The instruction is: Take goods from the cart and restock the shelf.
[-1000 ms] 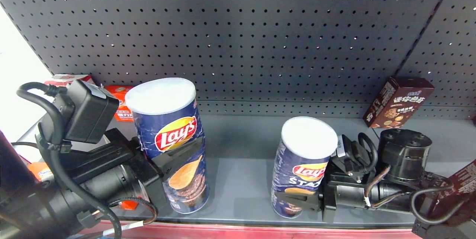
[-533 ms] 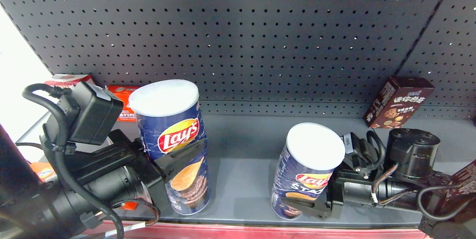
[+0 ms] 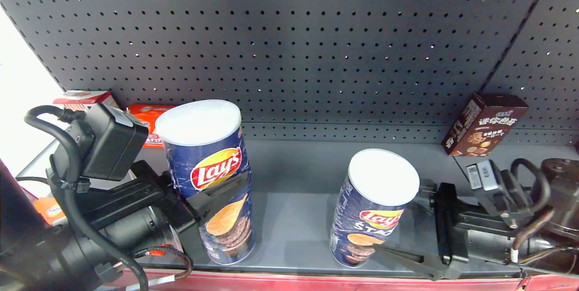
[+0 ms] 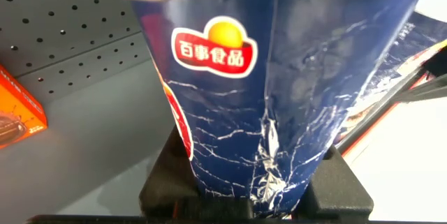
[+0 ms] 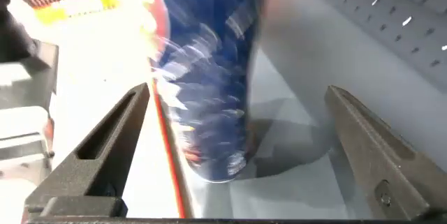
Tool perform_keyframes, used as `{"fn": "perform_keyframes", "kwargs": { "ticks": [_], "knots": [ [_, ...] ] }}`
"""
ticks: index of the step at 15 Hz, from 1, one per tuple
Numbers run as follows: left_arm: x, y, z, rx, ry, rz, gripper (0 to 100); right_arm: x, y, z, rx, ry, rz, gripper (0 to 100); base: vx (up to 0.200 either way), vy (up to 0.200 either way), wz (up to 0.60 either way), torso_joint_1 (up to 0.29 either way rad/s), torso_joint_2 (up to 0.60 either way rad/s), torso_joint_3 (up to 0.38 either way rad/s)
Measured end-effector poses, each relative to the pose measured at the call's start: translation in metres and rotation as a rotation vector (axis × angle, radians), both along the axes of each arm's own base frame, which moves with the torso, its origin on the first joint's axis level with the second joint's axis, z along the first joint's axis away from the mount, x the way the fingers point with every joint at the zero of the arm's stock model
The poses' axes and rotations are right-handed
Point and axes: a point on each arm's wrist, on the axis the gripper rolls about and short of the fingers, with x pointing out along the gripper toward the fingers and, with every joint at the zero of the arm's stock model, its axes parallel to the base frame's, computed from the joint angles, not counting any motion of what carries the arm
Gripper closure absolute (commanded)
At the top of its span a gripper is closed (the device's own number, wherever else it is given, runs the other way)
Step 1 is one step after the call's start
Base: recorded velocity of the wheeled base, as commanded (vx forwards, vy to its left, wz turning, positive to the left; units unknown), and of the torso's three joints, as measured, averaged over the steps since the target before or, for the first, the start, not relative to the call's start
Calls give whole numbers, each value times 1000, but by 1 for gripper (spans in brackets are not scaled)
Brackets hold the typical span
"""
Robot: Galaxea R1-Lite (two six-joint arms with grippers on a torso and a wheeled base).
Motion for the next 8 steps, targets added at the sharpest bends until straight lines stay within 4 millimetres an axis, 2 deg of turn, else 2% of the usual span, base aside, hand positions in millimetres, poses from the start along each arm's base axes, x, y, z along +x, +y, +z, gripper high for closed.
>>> {"fn": "perform_keyframes", "kwargs": {
  "ticks": [3, 5, 8],
  "knots": [
    [-1, 0, -1, 4, 1, -2, 100, -28, -23, 30, 87, -26, -67, 0, 0, 0, 0, 0, 0, 0],
    [-2, 1, -1, 4, 0, -3, 100, -50, -46, 53, 126, -47, -151, 0, 0, 0, 0, 0, 0, 0],
    [-3, 2, 0, 1, -5, -3, 100, -96, -80, 74, 147, -48, -326, 0, 0, 0, 0, 0, 0, 0]
  ]
}}
